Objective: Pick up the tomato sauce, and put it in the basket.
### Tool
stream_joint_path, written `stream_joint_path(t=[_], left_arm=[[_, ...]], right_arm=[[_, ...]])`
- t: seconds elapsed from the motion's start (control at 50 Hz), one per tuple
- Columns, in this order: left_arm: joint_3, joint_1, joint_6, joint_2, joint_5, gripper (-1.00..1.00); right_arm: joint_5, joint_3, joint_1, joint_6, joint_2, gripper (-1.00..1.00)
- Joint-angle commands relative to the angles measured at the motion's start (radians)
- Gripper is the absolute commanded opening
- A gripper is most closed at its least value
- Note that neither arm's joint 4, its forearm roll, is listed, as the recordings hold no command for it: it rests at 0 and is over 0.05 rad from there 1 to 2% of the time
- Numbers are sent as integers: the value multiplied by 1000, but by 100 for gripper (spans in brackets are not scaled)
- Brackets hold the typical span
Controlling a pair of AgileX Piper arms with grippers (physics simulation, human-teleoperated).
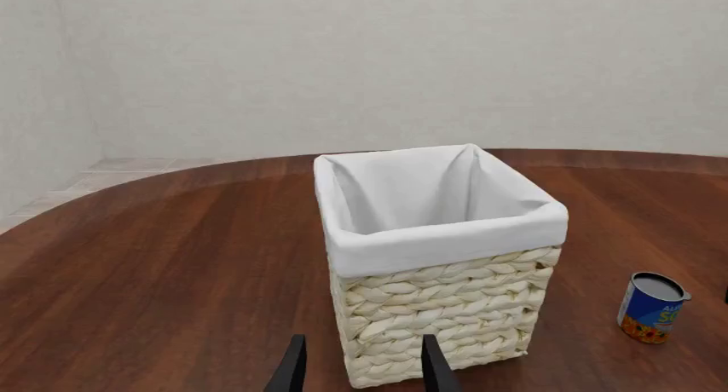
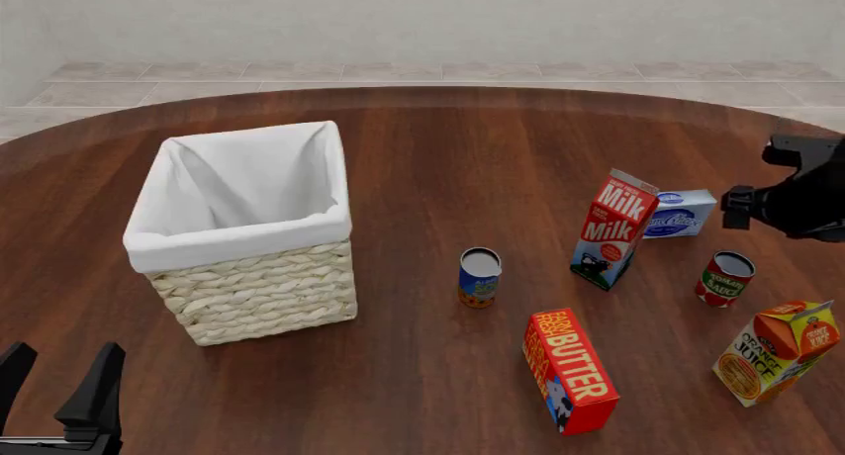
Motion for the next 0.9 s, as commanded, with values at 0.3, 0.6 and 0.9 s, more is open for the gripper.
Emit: stream_joint_path(t=[0.3,0.6,0.9], left_arm=[[0,0,0,0,0,100],[0,0,0,0,0,100],[0,0,0,0,0,100]], right_arm=[[-28,12,6,10,39,100],[-42,9,0,3,71,100],[-53,10,10,14,102,100]])
